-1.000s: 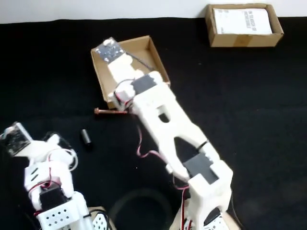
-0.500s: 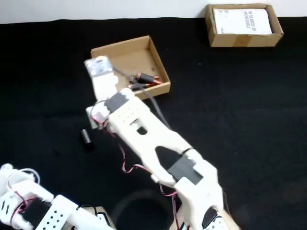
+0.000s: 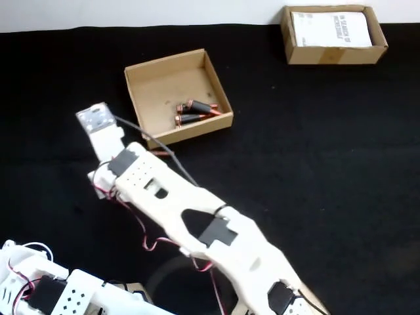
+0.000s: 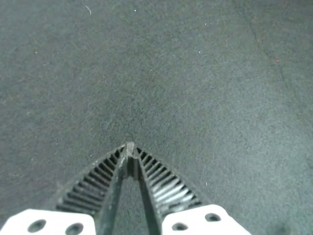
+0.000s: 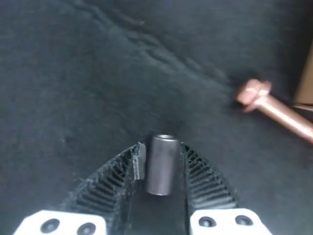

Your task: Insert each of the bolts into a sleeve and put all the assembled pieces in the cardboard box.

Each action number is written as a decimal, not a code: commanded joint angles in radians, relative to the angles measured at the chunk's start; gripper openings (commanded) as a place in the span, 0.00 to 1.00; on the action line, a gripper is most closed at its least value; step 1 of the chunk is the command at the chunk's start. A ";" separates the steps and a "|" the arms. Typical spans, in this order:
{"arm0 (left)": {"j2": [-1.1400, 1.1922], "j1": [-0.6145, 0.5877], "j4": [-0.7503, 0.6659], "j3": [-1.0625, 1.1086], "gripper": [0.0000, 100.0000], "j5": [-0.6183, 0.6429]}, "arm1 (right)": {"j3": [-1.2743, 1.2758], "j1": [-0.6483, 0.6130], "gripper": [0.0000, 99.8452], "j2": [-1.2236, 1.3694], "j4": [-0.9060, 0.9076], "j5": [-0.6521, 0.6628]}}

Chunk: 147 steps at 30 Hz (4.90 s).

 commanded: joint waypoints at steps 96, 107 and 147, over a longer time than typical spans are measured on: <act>2.402 1.204 0.740 -2.173 0.03 0.700 | 1.451 0.995 0.01 -1.658 -0.012 0.209; 2.466 1.204 0.778 -2.350 0.17 0.743 | 1.658 1.040 0.01 -1.902 -0.038 0.256; 2.470 1.199 0.760 -2.256 0.21 0.784 | 1.773 1.041 0.01 -2.049 -0.070 0.287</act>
